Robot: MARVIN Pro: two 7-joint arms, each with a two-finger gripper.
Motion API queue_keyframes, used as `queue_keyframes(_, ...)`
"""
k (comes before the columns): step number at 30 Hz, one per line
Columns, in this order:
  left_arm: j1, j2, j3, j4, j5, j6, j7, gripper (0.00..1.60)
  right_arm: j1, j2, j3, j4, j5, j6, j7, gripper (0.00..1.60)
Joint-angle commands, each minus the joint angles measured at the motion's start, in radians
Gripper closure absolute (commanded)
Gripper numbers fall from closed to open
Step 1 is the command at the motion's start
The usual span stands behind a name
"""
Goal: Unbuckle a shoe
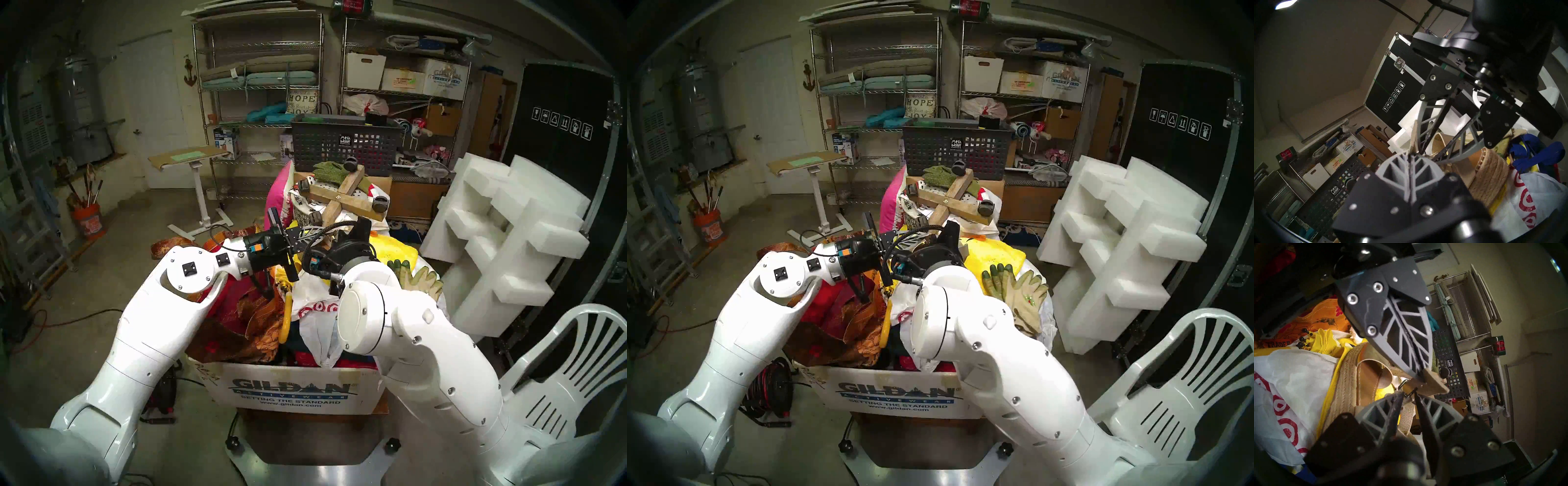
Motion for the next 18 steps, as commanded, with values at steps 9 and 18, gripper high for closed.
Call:
queue_keyframes(9, -0.013, -0.009, -0.005, -0.006, 0.000, -0.015, 0.005, 1.60, 0.001, -0.096, 0.066, -0.015, 0.116, 0.055, 0.042, 0.80)
queue_keyframes(18, -0.021, -0.010, -0.006, 0.002, 0.001, -0.016, 0.002, 1.60, -0.015, -0.086, 0.089, -0.038, 0.140, 0.069, 0.053, 0.78)
